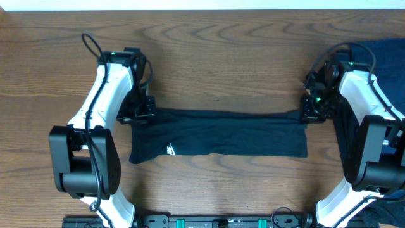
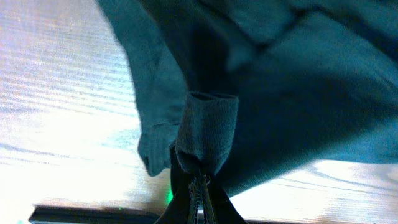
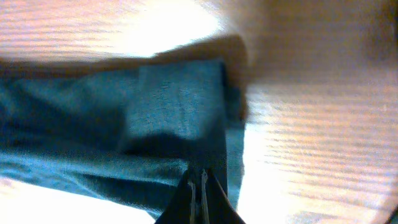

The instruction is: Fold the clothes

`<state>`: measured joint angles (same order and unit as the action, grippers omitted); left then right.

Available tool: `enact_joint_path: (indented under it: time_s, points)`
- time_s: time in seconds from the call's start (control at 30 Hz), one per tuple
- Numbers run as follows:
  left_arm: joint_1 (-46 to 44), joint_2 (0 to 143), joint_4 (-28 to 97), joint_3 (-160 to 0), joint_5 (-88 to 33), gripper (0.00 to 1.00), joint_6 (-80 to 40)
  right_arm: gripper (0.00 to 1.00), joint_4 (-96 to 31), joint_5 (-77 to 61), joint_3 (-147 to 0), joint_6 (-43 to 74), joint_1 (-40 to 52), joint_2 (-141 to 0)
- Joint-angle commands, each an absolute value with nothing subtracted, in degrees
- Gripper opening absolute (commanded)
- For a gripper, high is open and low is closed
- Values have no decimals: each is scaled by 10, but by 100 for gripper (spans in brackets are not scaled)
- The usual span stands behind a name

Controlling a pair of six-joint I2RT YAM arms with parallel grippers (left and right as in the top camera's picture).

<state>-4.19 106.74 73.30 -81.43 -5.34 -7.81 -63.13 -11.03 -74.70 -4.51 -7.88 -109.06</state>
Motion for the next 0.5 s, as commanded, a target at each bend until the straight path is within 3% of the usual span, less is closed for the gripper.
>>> enact_joint_path:
  time_s: [0.0, 0.47]
  points:
    - [-15, 1071, 728, -792, -33, 6, -103, 1, -624, -80, -733, -9, -90, -1084]
    - [18, 1071, 700, -737, -34, 6, -135, 1, -600, -40, -695, 35, -89, -1084]
